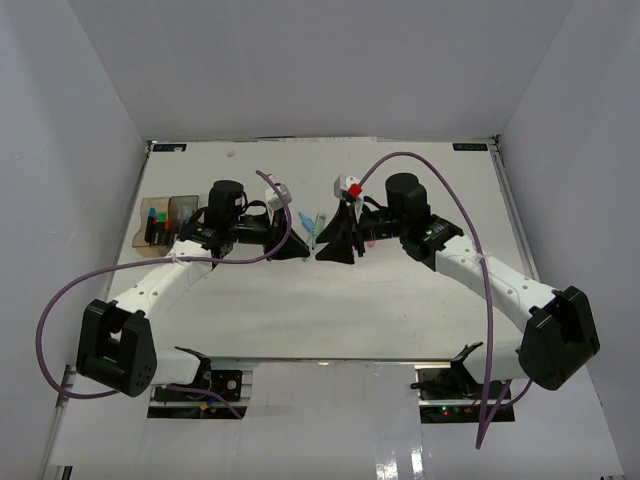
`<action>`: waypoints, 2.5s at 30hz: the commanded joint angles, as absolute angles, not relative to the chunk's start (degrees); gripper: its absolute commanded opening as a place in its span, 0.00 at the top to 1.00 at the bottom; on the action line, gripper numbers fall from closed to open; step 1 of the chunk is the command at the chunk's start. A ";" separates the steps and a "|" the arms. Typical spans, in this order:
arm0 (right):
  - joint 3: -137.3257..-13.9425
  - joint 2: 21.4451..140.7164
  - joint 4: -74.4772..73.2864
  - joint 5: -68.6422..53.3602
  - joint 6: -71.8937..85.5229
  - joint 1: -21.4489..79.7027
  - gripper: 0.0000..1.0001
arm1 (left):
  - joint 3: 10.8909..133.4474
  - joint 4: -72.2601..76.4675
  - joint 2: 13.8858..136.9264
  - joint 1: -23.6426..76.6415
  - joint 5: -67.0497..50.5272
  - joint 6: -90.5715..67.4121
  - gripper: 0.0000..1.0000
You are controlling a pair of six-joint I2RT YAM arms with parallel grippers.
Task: Sort the stationery into containers
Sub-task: Close the pen cap on the pen.
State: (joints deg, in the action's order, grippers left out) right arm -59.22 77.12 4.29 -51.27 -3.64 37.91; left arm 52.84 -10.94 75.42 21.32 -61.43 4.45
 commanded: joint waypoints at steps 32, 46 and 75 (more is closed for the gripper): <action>-59.50 78.40 7.12 -51.77 -2.81 40.08 0.46 | 47.99 -0.53 70.22 21.27 -61.87 2.02 1.00; -59.85 79.01 7.30 -51.33 -2.72 40.78 0.45 | 45.00 7.20 68.29 21.27 -62.40 0.53 1.00; -62.39 71.99 -3.85 -46.33 -7.38 41.75 0.42 | 42.45 10.38 65.13 21.71 -61.96 1.40 1.00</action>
